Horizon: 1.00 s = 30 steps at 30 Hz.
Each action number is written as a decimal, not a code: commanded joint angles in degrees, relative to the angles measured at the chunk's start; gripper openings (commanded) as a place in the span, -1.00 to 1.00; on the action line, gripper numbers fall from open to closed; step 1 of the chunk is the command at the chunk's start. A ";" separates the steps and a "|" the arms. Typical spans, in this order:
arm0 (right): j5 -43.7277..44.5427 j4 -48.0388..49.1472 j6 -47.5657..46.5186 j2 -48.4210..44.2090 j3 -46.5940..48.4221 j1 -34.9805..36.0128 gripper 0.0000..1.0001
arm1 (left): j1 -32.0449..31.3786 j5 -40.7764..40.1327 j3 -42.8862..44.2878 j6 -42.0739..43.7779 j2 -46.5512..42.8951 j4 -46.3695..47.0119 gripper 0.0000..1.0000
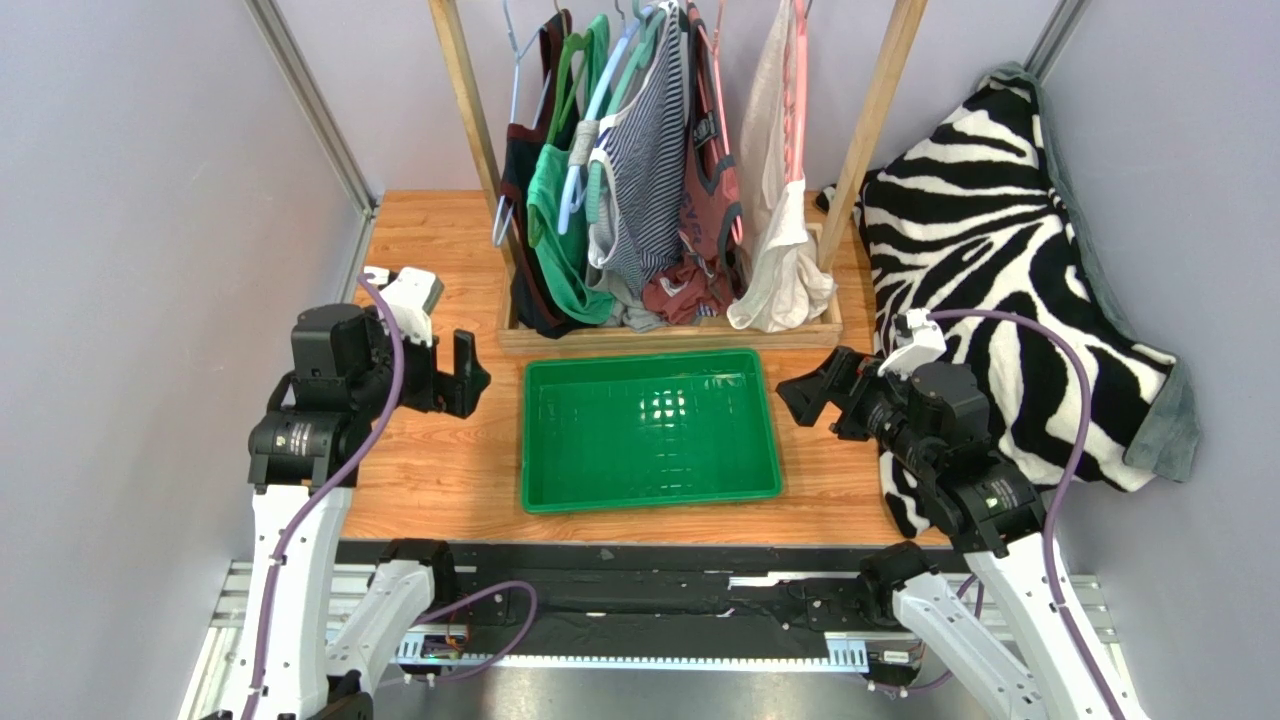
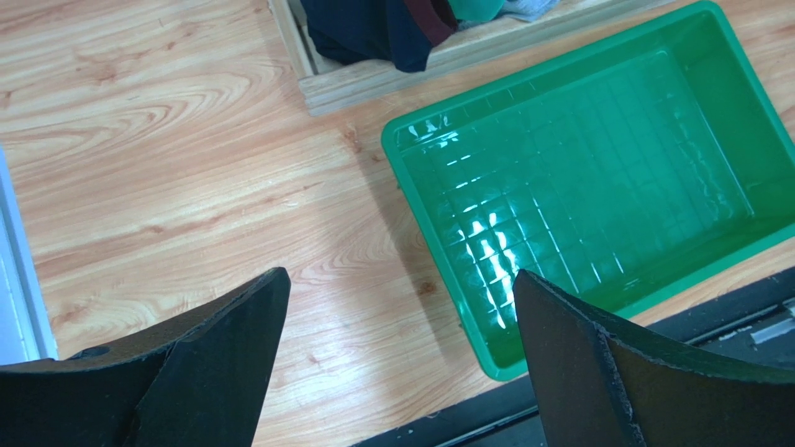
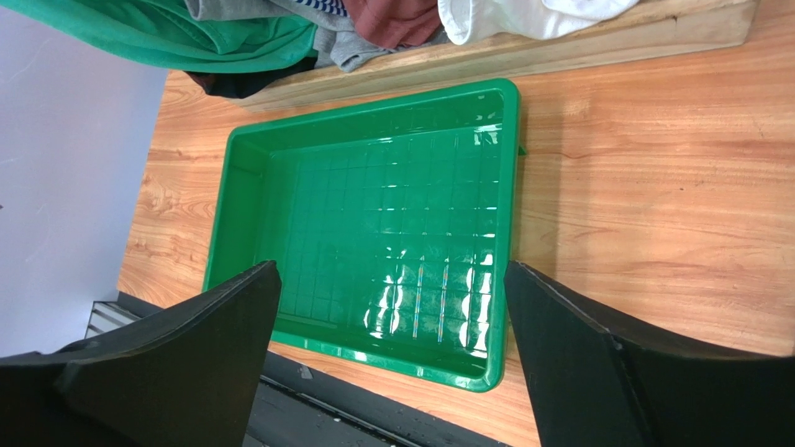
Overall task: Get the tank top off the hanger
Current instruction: Pick up the hanger from the clothesline.
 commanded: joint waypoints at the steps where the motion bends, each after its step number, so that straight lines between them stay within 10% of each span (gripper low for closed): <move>1: 0.33 2.58 -0.11 1.67 0.84 0.28 0.96 | 0.20 0.32 5.90 -0.99 2.94 0.19 0.98; 30: 1.65 2.40 -5.12 5.63 4.36 0.45 0.77 | -4.11 4.37 74.19 -11.62 56.38 10.74 0.75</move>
